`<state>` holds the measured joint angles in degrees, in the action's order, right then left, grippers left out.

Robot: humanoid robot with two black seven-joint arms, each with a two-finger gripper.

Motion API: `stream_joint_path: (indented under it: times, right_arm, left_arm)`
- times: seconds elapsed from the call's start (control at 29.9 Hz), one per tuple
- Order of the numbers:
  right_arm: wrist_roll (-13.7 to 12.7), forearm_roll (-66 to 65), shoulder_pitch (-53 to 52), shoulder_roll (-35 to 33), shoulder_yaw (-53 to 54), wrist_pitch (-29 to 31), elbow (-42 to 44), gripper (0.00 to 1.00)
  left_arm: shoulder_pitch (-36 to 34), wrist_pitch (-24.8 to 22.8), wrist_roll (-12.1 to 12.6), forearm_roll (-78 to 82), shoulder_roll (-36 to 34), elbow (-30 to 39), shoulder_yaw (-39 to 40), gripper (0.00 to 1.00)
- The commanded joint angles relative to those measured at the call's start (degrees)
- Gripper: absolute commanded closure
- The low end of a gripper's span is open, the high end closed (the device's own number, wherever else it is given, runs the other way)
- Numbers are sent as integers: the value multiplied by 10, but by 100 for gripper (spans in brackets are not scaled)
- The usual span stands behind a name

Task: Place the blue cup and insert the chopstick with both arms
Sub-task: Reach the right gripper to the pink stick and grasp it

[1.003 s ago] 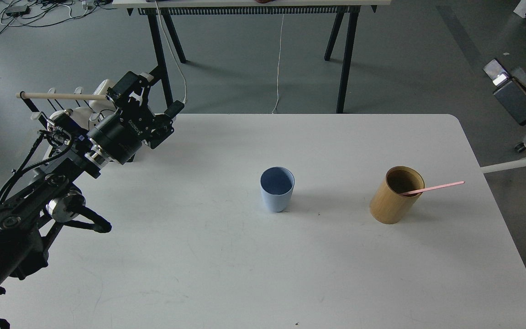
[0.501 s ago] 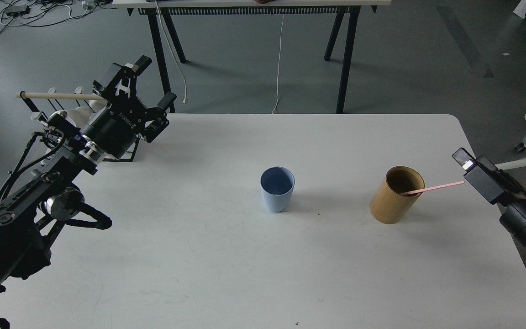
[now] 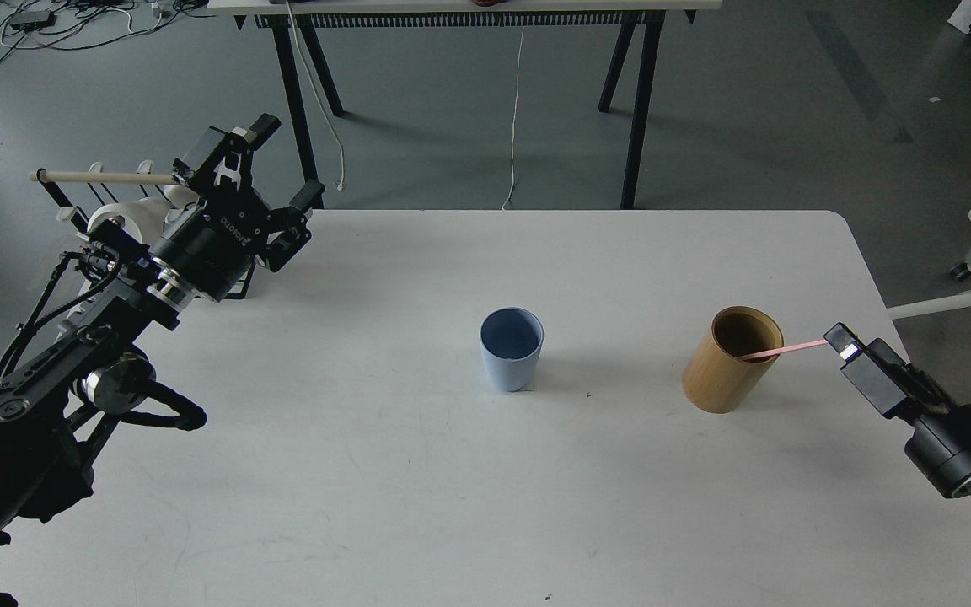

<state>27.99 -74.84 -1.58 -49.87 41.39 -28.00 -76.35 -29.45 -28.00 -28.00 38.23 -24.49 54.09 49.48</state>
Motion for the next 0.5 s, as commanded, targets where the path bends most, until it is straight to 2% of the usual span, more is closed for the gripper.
stream_joint_path:
  times: [0.0,0.23,0.4,0.47]
  right_arm:
    - [0,-7,-3,8,-8,0,7,34]
    - [0,-20,-40,14,-39,0,29,34]
    - [0,-34,-101,14,-101,0,55,37]
    - [0,-34,-116,14,-122,0,57,41]
  left_arm:
    - [0,0,0,0,1,-3,0,2]
    - [4,0,0,0,6,-13,0,2]
    - [4,0,0,1,16,-18,0,2]
    - [4,0,0,0,18,-21,0,2]
